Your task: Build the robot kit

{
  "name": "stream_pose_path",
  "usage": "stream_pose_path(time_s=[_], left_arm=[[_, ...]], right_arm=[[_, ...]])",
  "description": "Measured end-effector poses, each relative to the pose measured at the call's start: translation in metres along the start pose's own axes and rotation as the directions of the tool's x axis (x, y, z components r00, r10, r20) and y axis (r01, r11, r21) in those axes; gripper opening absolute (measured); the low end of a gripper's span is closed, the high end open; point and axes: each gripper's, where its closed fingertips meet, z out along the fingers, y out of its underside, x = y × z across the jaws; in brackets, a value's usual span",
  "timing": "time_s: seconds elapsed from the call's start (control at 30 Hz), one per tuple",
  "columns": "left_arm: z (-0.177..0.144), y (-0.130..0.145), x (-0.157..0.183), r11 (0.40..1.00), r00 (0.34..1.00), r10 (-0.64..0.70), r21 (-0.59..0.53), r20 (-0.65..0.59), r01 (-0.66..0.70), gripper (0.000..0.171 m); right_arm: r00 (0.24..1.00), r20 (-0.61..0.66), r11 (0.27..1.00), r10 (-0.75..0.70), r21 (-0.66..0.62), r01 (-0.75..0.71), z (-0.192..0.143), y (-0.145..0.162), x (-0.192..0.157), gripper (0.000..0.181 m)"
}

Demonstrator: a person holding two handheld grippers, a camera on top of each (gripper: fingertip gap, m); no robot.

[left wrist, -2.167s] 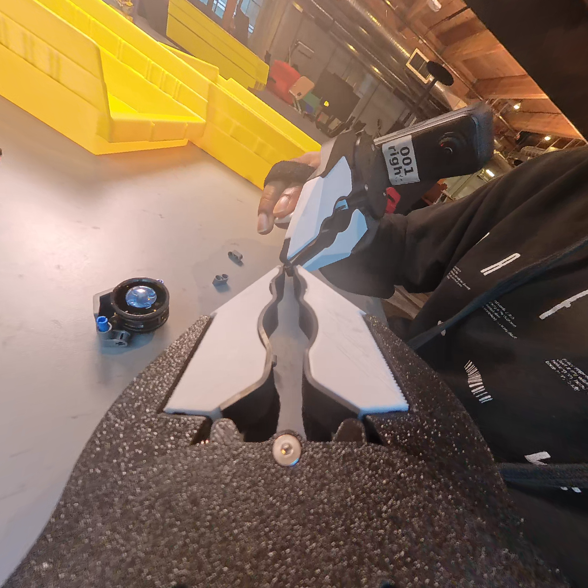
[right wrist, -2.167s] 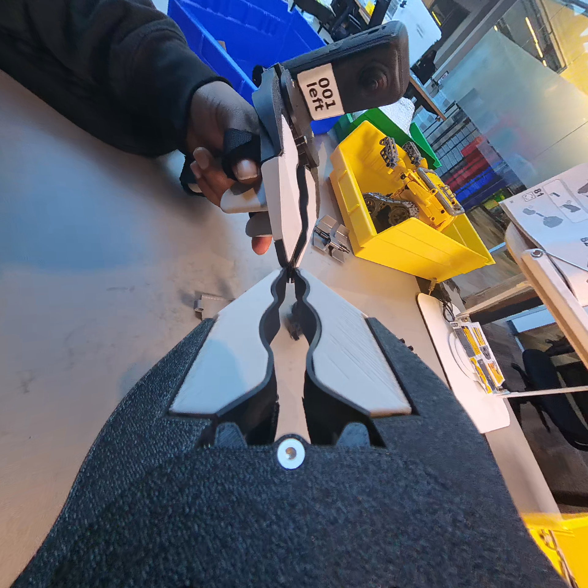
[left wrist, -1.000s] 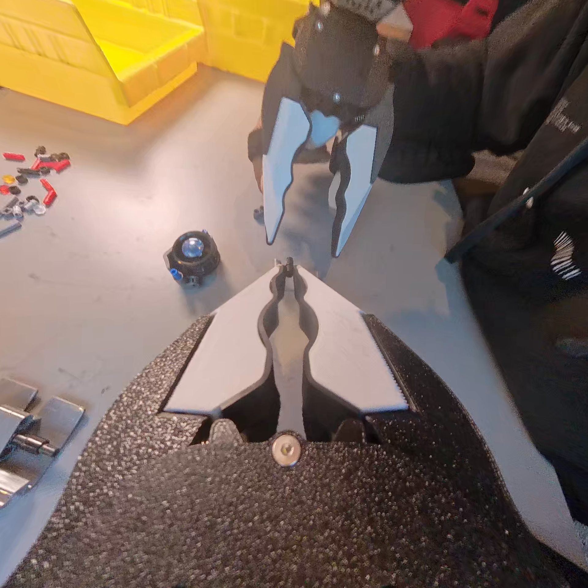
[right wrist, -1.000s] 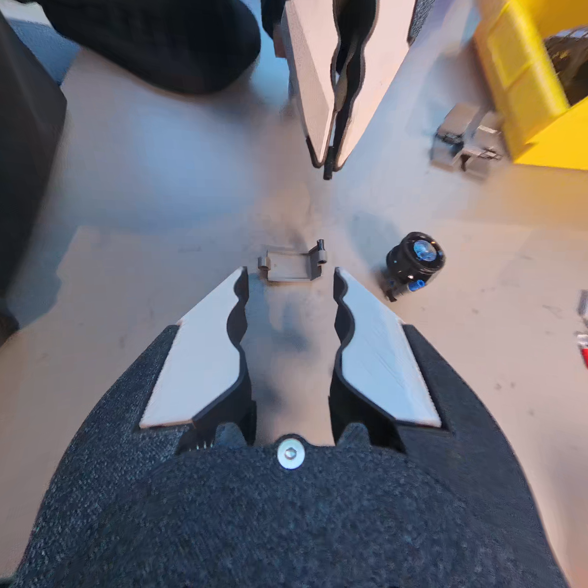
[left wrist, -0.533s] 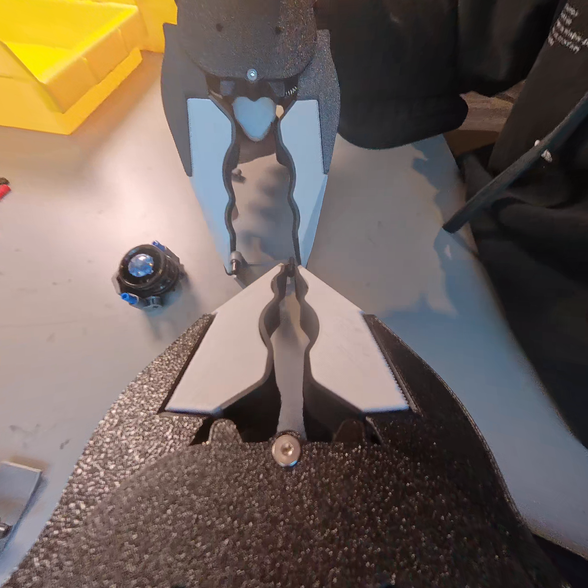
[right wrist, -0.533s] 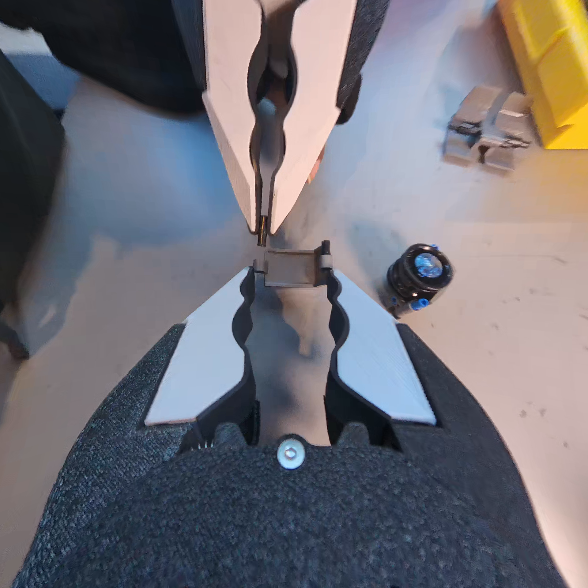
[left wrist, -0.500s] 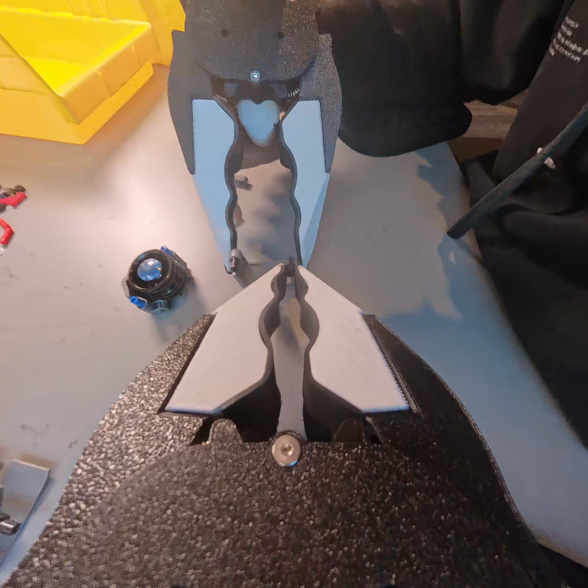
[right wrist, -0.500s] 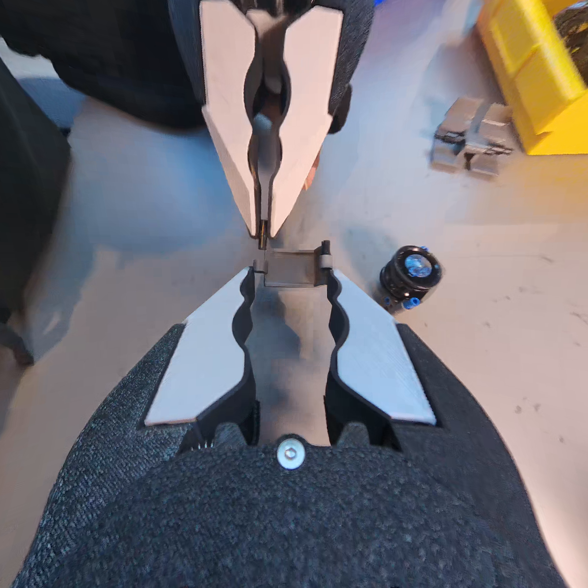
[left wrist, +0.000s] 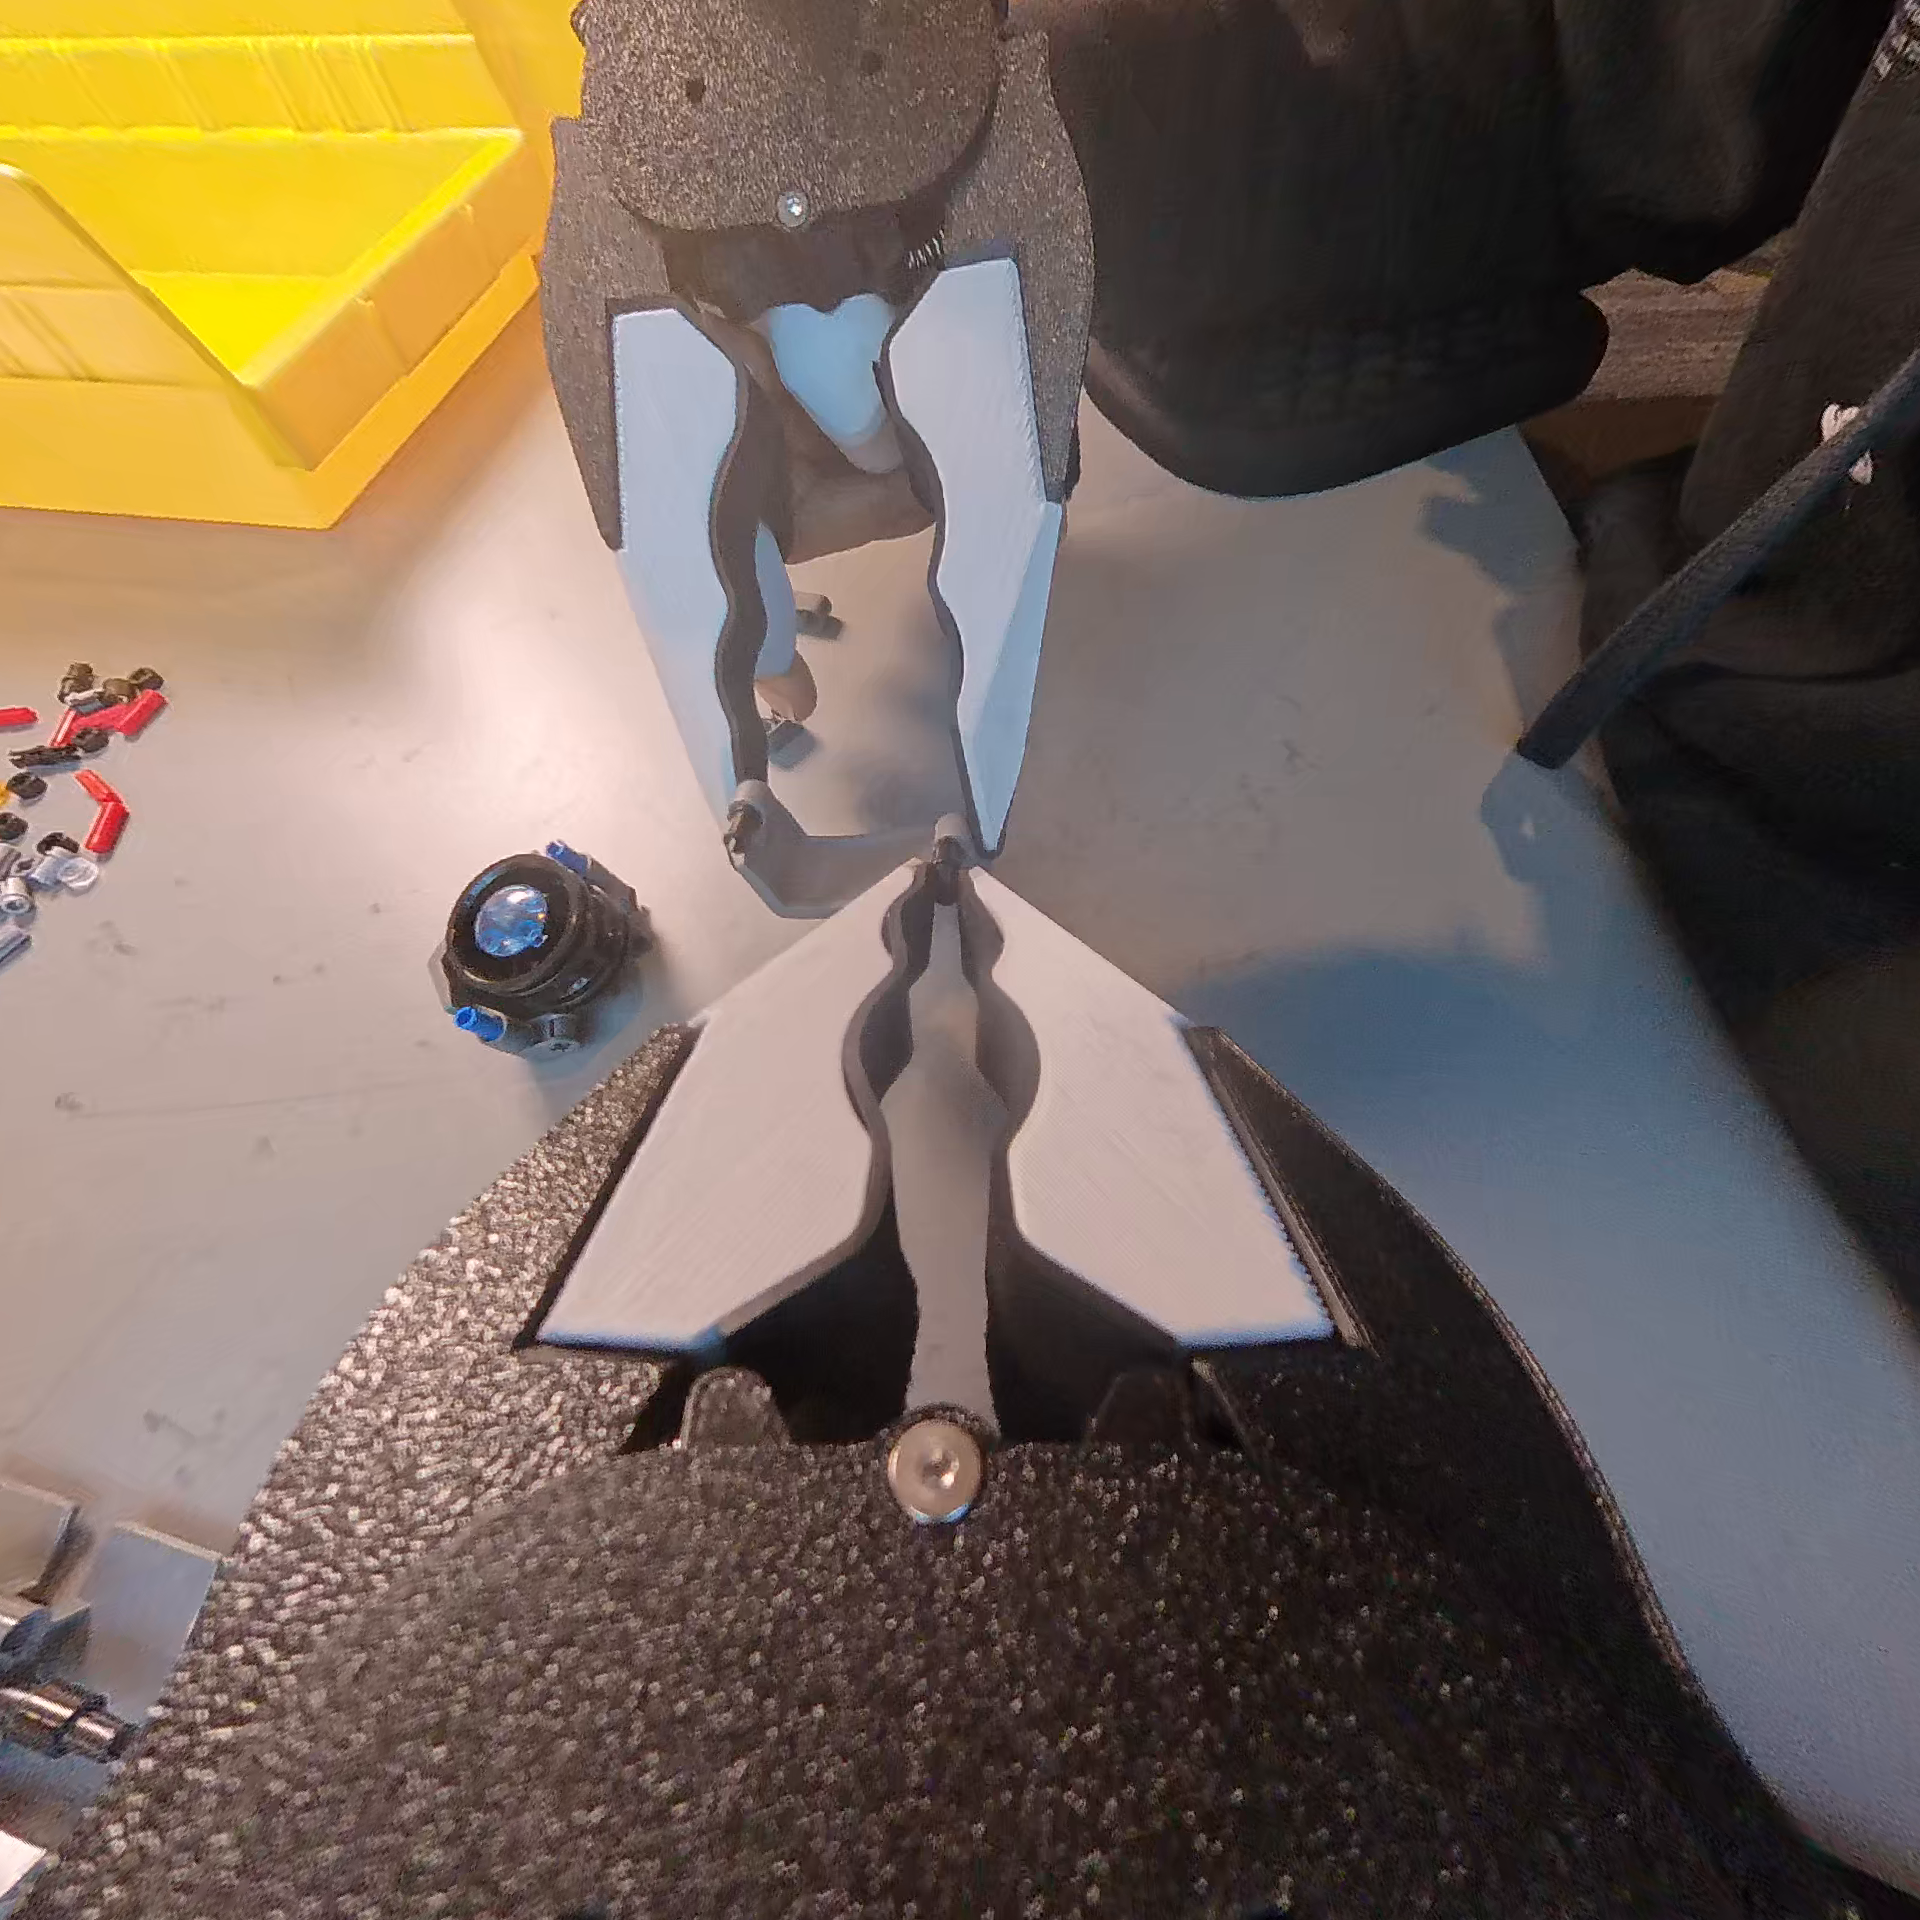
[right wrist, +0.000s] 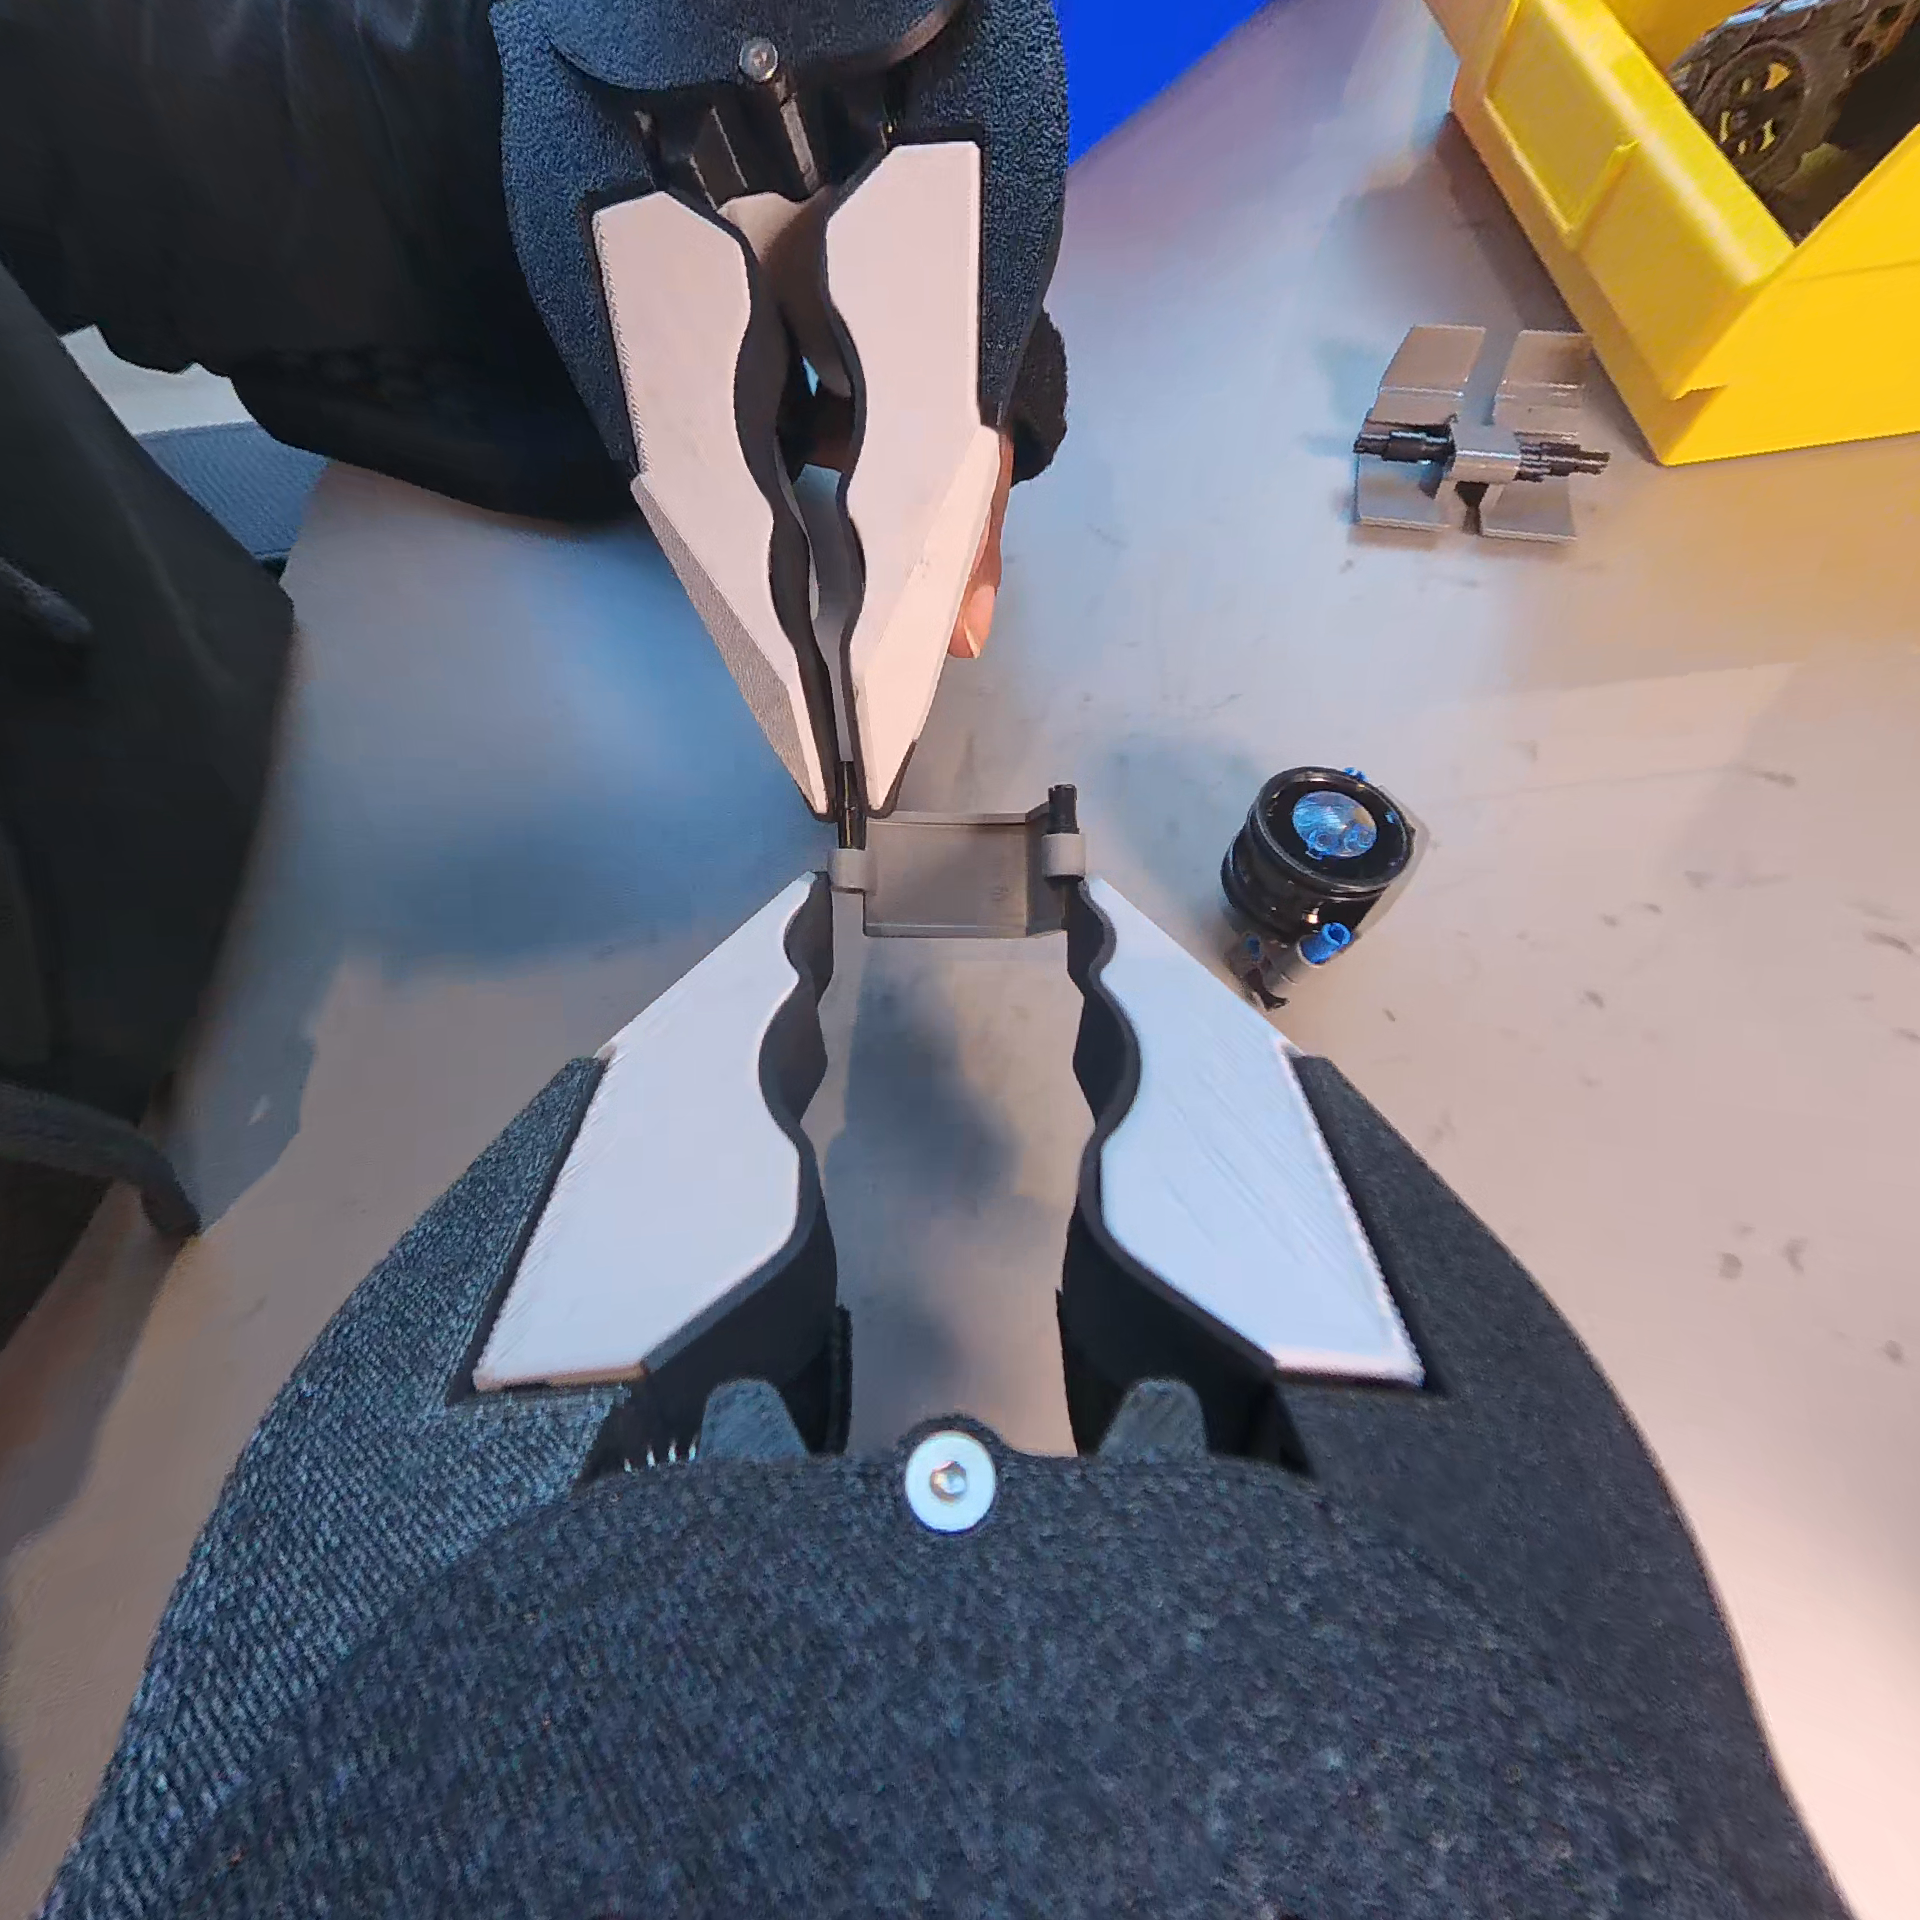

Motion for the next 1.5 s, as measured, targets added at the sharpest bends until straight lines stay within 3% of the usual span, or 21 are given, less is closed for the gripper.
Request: stream_pose_path(time_s=[0.37,0.5,0.63,0.83,0.9,1.37,1.5], left_arm=[[0.005,0.005,0.006,0.981,0.983,0.179,-0.082,0.037,-0.176,0.003],[0.013,0.011,0.009,0.978,0.984,0.177,-0.114,0.032,-0.172,0.003],[0.014,0.009,0.006,0.985,0.986,0.161,-0.074,0.043,-0.157,0.003],[0.027,0.031,0.01,0.948,0.969,0.245,-0.212,0.02,-0.235,0.003],[0.027,0.035,0.01,0.945,0.971,0.237,-0.236,0.016,-0.227,0.004],[0.022,0.037,0.009,0.938,0.97,0.239,-0.269,0.048,-0.217,0.004],[0.011,0.018,0.004,0.977,0.985,0.161,-0.151,0.065,-0.149,0.004]], right_arm=[[0.996,0.058,0.997,0.075,-0.01,-0.074,0.002,0.005,-0.005,0.045],[0.998,0.031,0.997,0.053,-0.053,-0.052,0.004,0.012,-0.006,0.044],[0.993,0.043,0.993,0.114,-0.017,-0.113,0.001,0.012,-0.004,0.045],[0.991,-0.059,0.976,-0.12,-0.189,0.107,0.011,0.034,-0.004,0.046],[0.991,-0.064,0.975,-0.12,-0.196,0.106,0.011,0.035,-0.004,0.046],[0.993,-0.059,0.975,-0.104,-0.203,0.09,0.011,0.035,-0.004,0.046],[0.988,-0.086,0.98,-0.126,-0.168,0.11,0.007,0.031,0.001,0.054]])
